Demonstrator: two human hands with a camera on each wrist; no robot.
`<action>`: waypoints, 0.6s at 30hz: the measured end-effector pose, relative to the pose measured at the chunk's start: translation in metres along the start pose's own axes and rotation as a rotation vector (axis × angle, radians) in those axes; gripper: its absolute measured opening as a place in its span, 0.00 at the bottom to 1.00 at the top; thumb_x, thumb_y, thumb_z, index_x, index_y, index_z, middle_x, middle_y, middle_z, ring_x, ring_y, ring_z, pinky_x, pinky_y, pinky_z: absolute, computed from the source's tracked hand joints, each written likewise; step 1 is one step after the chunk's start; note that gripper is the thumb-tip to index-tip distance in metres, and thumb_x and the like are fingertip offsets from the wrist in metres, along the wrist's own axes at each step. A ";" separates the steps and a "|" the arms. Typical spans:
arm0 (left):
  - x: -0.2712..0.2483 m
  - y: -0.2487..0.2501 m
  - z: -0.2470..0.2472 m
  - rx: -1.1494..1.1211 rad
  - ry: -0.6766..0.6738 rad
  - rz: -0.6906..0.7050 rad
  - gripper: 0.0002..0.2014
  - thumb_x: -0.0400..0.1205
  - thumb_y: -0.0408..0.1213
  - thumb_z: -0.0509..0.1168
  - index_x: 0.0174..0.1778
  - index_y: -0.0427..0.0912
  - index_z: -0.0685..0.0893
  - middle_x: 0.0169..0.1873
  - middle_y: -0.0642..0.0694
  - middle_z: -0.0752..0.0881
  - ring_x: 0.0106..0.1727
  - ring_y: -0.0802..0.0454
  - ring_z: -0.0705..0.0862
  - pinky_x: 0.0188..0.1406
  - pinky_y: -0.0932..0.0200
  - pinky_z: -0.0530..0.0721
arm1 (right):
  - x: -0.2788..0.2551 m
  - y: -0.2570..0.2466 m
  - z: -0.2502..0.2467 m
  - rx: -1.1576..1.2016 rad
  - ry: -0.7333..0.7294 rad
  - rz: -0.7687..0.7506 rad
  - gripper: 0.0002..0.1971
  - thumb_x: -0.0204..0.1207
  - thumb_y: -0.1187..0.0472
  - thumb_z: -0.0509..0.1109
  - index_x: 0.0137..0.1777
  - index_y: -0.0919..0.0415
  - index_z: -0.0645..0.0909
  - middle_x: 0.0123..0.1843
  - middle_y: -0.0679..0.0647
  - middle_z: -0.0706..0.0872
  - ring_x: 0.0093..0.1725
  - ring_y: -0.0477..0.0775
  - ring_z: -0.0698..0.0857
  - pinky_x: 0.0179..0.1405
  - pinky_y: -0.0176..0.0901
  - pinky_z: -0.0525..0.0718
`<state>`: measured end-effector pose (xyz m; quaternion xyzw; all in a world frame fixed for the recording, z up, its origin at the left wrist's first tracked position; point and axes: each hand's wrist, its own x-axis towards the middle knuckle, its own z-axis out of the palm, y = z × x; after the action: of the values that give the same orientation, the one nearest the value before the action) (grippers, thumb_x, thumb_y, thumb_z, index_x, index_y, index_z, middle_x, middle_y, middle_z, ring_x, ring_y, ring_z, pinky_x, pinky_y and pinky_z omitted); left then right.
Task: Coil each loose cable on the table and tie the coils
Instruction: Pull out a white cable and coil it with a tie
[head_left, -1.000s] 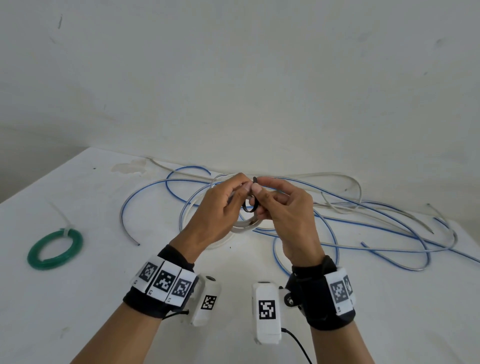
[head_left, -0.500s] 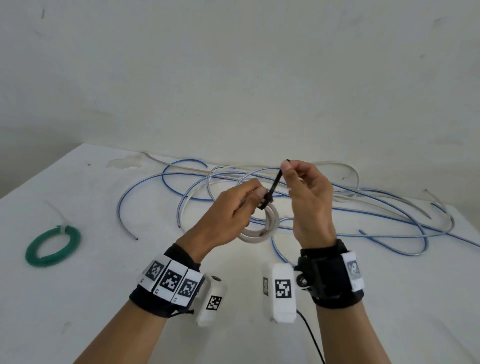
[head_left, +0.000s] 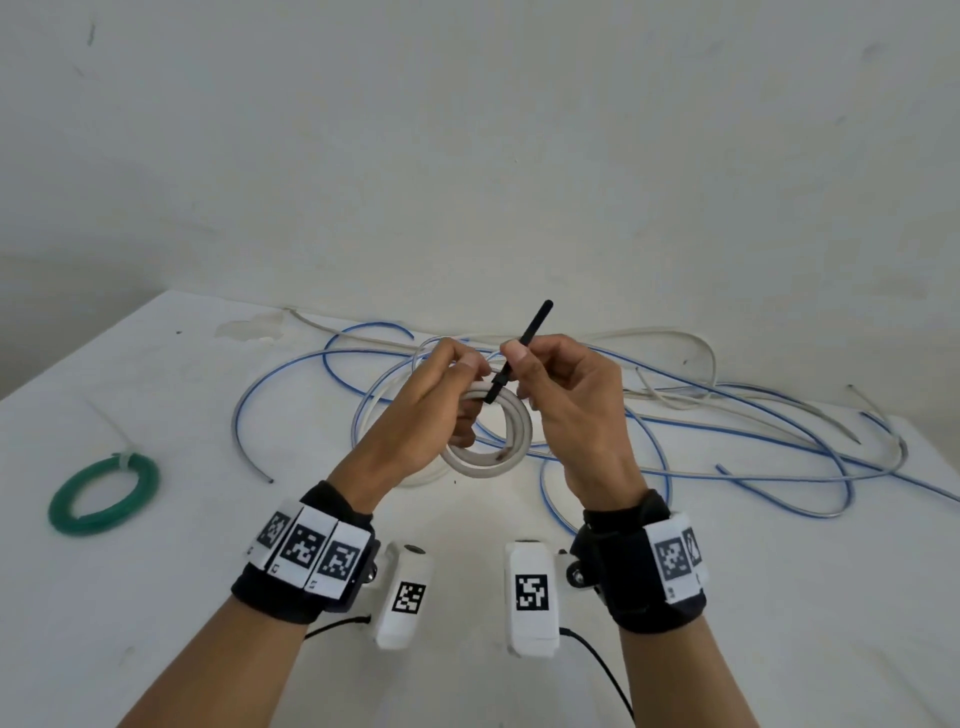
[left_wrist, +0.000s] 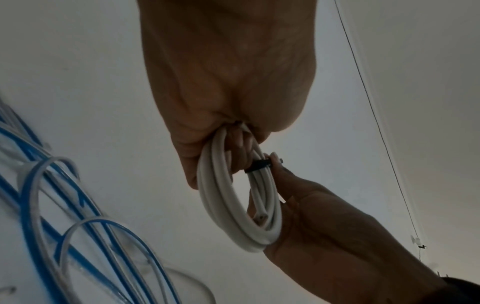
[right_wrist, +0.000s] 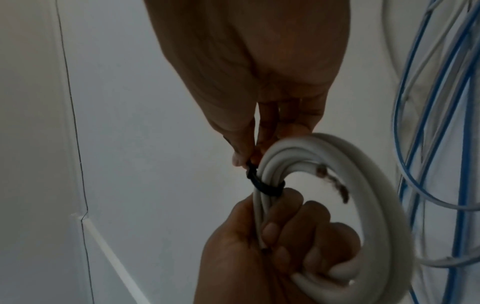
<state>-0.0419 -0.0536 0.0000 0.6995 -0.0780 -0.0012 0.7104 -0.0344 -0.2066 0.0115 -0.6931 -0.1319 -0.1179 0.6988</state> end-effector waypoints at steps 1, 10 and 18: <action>0.000 0.001 0.000 0.011 0.002 0.009 0.11 0.94 0.38 0.51 0.49 0.41 0.74 0.24 0.56 0.67 0.27 0.54 0.63 0.25 0.59 0.65 | 0.000 0.000 0.000 -0.008 -0.009 -0.011 0.05 0.82 0.61 0.75 0.46 0.61 0.88 0.37 0.50 0.91 0.35 0.45 0.84 0.39 0.36 0.82; -0.003 0.000 -0.001 0.147 -0.070 0.132 0.13 0.94 0.42 0.52 0.48 0.39 0.73 0.26 0.60 0.67 0.25 0.59 0.66 0.23 0.64 0.69 | 0.000 0.007 0.004 -0.164 0.007 -0.112 0.05 0.83 0.59 0.74 0.48 0.58 0.90 0.40 0.51 0.93 0.44 0.58 0.90 0.49 0.55 0.85; -0.004 -0.002 -0.003 0.306 -0.006 0.225 0.08 0.93 0.42 0.52 0.60 0.48 0.76 0.36 0.51 0.80 0.26 0.49 0.70 0.23 0.57 0.71 | 0.001 0.007 0.002 -0.143 -0.039 -0.123 0.05 0.83 0.59 0.73 0.47 0.57 0.88 0.36 0.47 0.90 0.36 0.45 0.85 0.42 0.46 0.81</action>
<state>-0.0450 -0.0507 -0.0020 0.7862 -0.1569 0.0879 0.5912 -0.0314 -0.2041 0.0049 -0.7340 -0.1789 -0.1562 0.6363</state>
